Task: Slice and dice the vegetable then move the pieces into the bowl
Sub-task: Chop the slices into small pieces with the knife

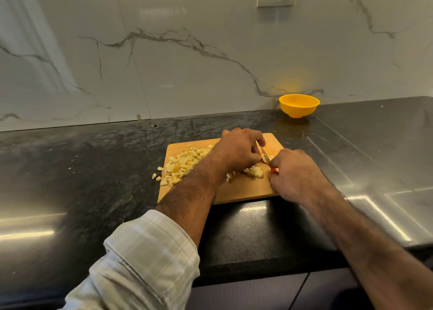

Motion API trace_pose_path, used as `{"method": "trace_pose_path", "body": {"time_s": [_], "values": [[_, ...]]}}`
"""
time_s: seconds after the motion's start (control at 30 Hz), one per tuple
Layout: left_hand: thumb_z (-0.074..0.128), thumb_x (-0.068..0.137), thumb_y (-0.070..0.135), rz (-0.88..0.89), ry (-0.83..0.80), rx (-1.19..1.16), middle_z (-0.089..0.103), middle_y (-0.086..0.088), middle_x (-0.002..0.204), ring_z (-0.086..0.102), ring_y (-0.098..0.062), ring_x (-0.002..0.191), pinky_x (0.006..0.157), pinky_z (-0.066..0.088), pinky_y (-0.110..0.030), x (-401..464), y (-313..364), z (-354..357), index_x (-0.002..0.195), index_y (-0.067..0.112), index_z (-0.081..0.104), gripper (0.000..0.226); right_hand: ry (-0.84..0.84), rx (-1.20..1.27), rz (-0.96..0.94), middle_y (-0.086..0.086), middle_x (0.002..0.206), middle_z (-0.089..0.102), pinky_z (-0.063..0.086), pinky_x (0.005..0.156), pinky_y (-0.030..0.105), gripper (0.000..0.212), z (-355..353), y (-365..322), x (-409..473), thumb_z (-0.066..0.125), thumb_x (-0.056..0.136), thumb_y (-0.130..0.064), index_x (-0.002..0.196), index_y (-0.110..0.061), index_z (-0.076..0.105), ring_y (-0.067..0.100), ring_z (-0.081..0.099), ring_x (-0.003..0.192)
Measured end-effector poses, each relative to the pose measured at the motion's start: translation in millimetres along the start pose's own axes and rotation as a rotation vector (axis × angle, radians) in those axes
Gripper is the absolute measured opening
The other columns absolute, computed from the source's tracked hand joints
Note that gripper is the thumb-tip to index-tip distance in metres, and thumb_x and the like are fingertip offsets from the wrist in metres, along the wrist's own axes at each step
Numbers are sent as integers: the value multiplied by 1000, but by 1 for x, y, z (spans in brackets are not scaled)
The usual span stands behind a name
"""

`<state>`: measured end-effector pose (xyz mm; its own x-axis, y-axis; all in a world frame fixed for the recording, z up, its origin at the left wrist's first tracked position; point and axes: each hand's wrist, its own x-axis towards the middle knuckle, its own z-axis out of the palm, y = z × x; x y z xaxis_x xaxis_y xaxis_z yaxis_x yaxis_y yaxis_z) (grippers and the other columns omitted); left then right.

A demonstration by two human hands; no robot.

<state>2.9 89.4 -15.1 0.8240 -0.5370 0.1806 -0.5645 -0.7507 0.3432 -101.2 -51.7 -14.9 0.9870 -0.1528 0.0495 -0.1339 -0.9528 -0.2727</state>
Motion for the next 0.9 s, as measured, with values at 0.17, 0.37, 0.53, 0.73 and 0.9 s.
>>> {"method": "trace_pose_path", "body": {"time_s": [0.17, 0.37, 0.53, 0.73, 0.9], "values": [[73, 94, 28, -16, -26, 6, 76, 20, 101, 64, -8, 113, 112, 32, -54, 0, -3, -1, 127, 34, 64, 35, 136, 77, -29, -2, 105, 70, 44, 60, 23, 29, -5, 7, -8, 69, 94, -30, 123, -28, 74, 15, 61, 89], [73, 93, 31, -16, -4, 30, 76, 20, 104, 64, -8, 115, 110, 33, -53, 1, -6, 1, 128, 34, 65, 35, 34, 41, 15, -3, 106, 64, 43, 60, 22, 32, 4, -2, -10, 72, 92, -27, 123, -27, 71, 13, 58, 89], [72, 95, 33, -3, 62, 19, 74, 17, 107, 64, -7, 108, 111, 31, -52, -3, -6, -1, 123, 33, 69, 28, 17, 96, -22, -6, 103, 64, 46, 63, 23, 32, -3, 1, -8, 71, 94, -30, 126, -27, 72, 11, 59, 88], [67, 98, 54, 22, 251, -49, 70, 15, 94, 63, -8, 97, 105, 34, -48, -7, -8, -4, 110, 31, 72, 26, 132, 476, -66, -8, 94, 69, 55, 60, 26, 32, -10, 17, -18, 75, 96, -35, 127, -31, 74, 12, 66, 83], [60, 98, 65, 1, 240, -8, 63, 17, 89, 59, -8, 95, 100, 35, -47, -6, -8, -3, 115, 30, 68, 39, 101, 735, -25, -3, 81, 75, 55, 50, 24, 29, -8, 14, -15, 80, 92, -28, 121, -26, 76, 15, 74, 73]]}}
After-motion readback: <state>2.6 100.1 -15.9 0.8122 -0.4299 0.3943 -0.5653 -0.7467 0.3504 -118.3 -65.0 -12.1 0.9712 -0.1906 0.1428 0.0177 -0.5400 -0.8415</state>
